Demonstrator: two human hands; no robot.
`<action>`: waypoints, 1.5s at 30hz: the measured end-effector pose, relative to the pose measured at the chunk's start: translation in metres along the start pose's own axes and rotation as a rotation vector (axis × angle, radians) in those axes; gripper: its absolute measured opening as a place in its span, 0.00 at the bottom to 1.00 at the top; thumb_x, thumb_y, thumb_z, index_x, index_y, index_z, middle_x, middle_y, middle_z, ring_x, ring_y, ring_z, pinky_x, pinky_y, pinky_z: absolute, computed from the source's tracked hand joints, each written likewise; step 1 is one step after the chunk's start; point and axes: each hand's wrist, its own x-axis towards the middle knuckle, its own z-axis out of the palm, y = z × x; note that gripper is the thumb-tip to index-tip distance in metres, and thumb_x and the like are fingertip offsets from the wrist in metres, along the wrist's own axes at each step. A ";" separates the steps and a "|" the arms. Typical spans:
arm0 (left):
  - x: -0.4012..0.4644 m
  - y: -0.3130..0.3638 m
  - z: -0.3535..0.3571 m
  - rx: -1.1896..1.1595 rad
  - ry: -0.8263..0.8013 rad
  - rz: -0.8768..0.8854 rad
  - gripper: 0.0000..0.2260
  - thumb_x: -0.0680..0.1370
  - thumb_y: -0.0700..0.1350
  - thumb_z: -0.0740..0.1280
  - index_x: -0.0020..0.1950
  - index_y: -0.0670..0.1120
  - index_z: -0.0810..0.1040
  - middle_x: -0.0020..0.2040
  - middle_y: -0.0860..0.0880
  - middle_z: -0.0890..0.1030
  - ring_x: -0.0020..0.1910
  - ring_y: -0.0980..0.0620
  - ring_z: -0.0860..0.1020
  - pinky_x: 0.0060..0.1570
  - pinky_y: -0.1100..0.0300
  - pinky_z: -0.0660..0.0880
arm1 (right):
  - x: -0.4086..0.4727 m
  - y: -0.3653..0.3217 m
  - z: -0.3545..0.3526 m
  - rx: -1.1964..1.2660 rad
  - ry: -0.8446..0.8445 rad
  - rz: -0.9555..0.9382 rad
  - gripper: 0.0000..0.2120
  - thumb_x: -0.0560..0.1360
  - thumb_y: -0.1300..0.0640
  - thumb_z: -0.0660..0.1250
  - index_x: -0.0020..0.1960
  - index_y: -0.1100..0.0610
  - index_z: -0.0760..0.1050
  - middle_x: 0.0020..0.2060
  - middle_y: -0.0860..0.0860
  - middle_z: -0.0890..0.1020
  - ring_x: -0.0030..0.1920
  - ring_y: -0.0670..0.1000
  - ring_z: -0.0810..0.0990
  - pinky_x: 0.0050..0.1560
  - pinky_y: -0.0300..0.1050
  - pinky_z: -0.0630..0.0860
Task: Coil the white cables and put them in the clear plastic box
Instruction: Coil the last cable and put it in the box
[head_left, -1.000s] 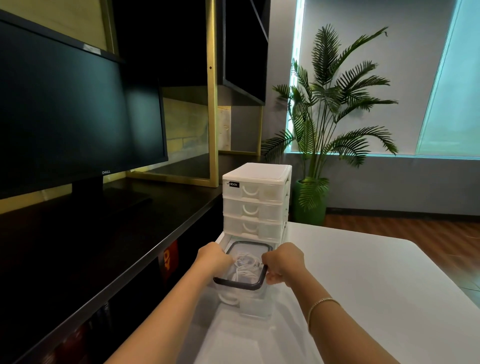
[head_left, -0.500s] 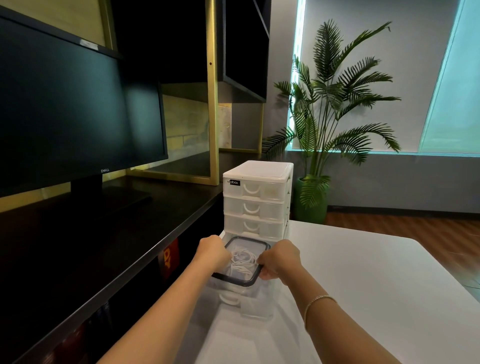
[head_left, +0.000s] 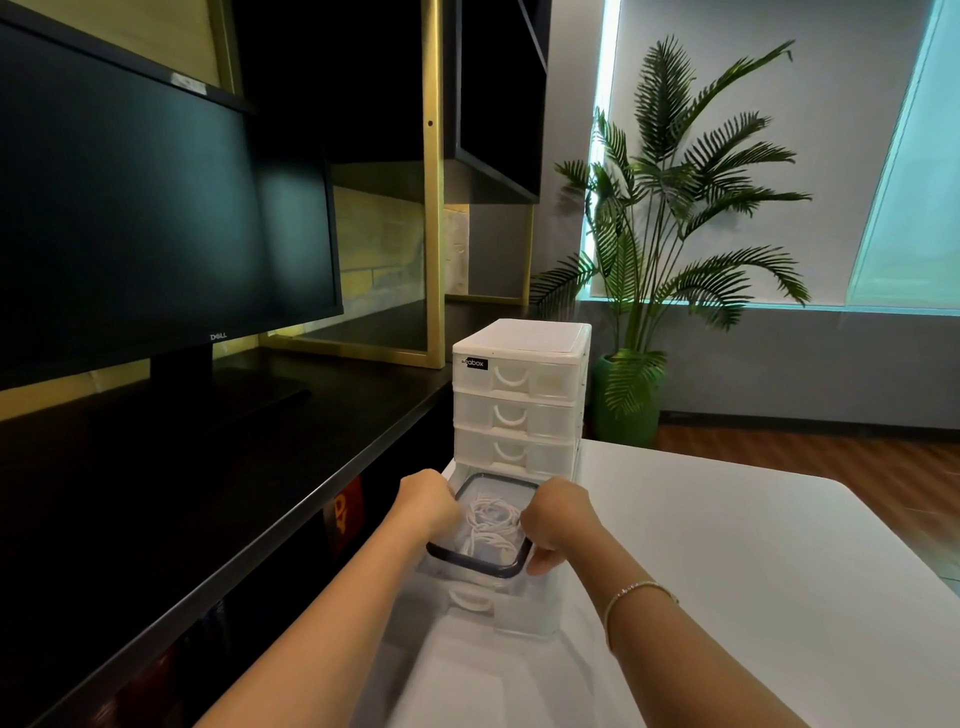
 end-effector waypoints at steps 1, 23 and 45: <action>0.002 -0.001 0.000 -0.010 0.015 -0.009 0.10 0.77 0.40 0.64 0.56 0.40 0.78 0.52 0.44 0.79 0.50 0.47 0.78 0.49 0.59 0.78 | 0.001 0.001 0.000 0.002 0.003 -0.002 0.10 0.74 0.61 0.68 0.54 0.62 0.77 0.41 0.52 0.76 0.42 0.50 0.79 0.45 0.36 0.76; -0.003 -0.007 -0.005 -0.313 0.065 -0.071 0.11 0.76 0.36 0.66 0.55 0.44 0.81 0.54 0.46 0.78 0.50 0.49 0.76 0.47 0.60 0.76 | 0.002 -0.004 0.010 0.259 0.062 0.140 0.12 0.74 0.62 0.68 0.34 0.58 0.69 0.24 0.51 0.79 0.28 0.49 0.79 0.28 0.32 0.75; -0.013 -0.004 -0.010 -0.194 0.008 0.009 0.14 0.78 0.32 0.60 0.59 0.43 0.79 0.57 0.44 0.76 0.49 0.49 0.73 0.48 0.61 0.75 | -0.005 -0.010 0.000 0.248 0.031 0.051 0.12 0.77 0.62 0.63 0.35 0.58 0.67 0.46 0.59 0.82 0.47 0.56 0.84 0.35 0.37 0.77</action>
